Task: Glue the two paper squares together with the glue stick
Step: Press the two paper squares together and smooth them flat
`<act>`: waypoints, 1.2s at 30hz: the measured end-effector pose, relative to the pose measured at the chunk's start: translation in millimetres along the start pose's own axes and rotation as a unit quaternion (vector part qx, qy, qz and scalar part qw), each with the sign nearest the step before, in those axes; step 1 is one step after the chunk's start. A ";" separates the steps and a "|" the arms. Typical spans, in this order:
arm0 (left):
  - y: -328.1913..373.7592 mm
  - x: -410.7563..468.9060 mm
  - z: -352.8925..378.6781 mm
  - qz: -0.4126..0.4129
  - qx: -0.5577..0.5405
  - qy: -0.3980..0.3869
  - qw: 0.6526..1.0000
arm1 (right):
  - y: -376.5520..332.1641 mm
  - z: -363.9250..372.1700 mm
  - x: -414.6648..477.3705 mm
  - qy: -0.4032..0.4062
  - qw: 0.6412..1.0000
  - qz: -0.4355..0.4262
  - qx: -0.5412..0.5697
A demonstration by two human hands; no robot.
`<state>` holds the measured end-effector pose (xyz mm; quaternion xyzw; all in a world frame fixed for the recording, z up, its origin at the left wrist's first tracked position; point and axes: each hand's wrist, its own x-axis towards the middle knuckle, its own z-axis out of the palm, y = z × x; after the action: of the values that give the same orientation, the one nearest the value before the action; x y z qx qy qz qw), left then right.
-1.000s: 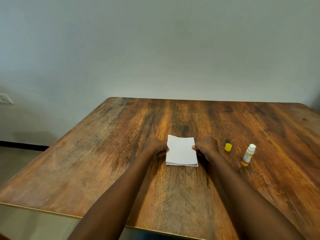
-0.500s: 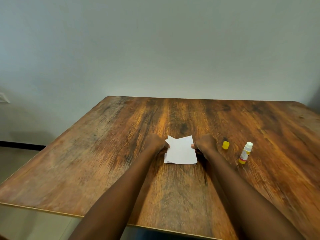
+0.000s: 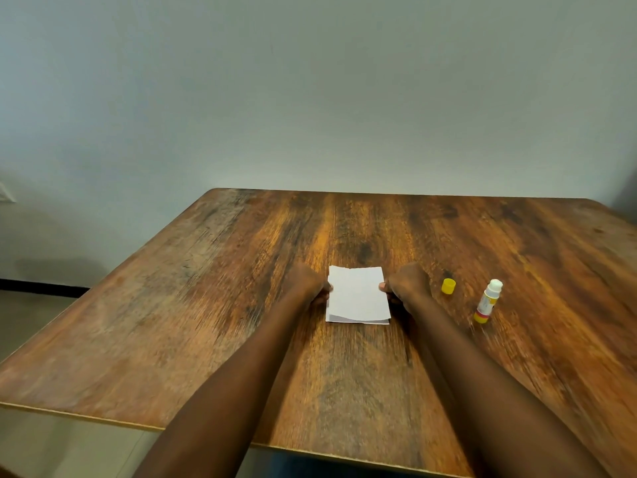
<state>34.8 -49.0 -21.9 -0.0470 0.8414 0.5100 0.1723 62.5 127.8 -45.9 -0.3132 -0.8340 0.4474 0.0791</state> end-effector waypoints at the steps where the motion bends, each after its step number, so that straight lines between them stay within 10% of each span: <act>1: -1.1 0.6 1.0 0.002 0.001 0.002 1.000 | 0.1 -0.1 -0.2 0.000 1.000 -0.002 -0.001; 36: -13.1 1.1 8.6 0.035 0.046 0.047 0.997 | -3.1 0.5 -11.3 0.012 1.000 -0.009 -0.015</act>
<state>39.2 -47.6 -36.9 -0.0338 0.8723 0.4737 0.1166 69.9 119.5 -42.1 -0.3119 -0.8426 0.4300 0.0888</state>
